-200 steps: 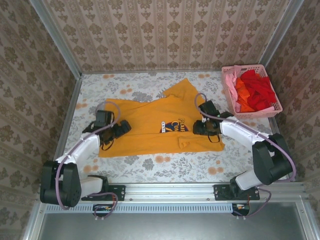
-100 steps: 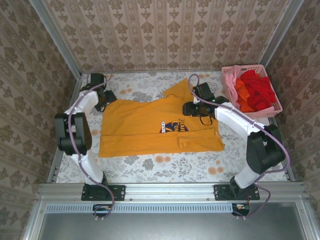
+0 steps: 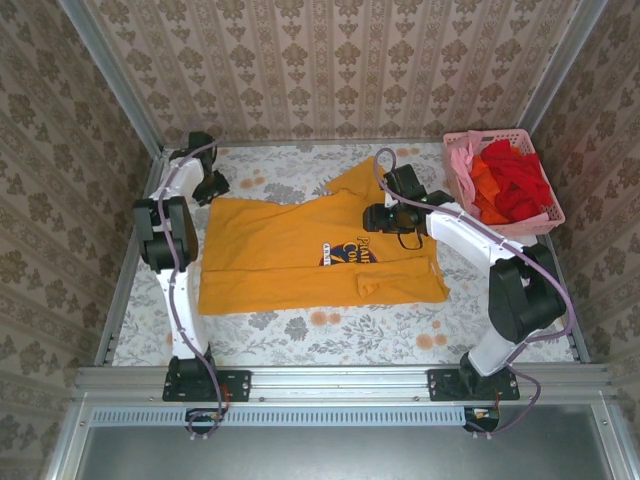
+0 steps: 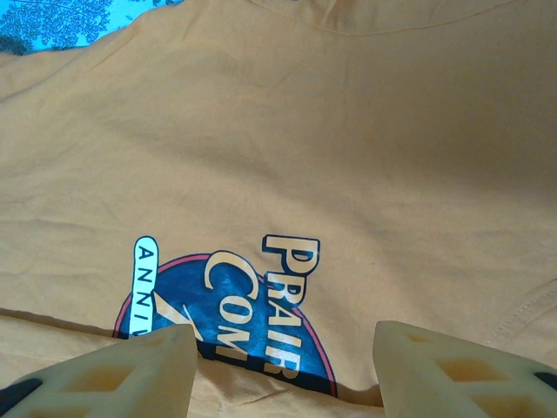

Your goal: Fold and stack the t-shirts

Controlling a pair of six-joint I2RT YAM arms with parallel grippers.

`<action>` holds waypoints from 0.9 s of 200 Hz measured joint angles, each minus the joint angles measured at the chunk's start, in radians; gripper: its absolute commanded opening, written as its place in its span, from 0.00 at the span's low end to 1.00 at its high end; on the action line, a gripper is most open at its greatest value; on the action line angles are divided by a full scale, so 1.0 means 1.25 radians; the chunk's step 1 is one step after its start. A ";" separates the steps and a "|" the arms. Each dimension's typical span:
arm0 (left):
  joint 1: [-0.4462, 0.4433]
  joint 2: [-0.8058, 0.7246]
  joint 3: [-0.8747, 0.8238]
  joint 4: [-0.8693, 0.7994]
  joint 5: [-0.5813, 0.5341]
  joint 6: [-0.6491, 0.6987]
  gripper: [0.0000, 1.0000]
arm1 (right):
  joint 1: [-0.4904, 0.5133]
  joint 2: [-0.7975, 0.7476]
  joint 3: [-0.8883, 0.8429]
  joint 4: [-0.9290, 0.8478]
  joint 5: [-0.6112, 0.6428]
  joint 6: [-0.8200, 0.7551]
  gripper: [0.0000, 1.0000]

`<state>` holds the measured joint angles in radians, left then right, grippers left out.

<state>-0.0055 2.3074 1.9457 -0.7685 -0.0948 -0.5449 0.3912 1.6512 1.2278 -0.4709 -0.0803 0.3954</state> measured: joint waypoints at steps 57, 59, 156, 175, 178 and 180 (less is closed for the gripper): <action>0.000 0.014 0.011 -0.032 0.000 0.003 0.37 | 0.000 0.001 0.000 0.000 -0.002 0.000 0.57; 0.000 0.014 0.011 -0.033 0.000 0.003 0.37 | 0.000 0.002 0.000 0.000 -0.003 0.000 0.58; 0.001 0.070 0.067 -0.045 0.002 0.010 0.22 | 0.000 0.004 0.000 0.000 -0.003 -0.003 0.58; 0.002 0.079 0.085 -0.048 0.003 0.013 0.28 | 0.000 0.004 0.000 0.001 -0.003 -0.003 0.58; 0.002 0.081 0.087 -0.049 0.003 0.013 0.31 | 0.000 0.004 0.000 0.001 -0.003 -0.003 0.58; 0.002 0.081 0.089 -0.049 0.004 0.015 0.32 | 0.000 0.004 0.000 0.001 -0.003 -0.003 0.58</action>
<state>-0.0036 2.4088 2.0571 -0.8303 -0.0902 -0.5266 0.3912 1.6562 1.2278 -0.4702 -0.0841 0.3920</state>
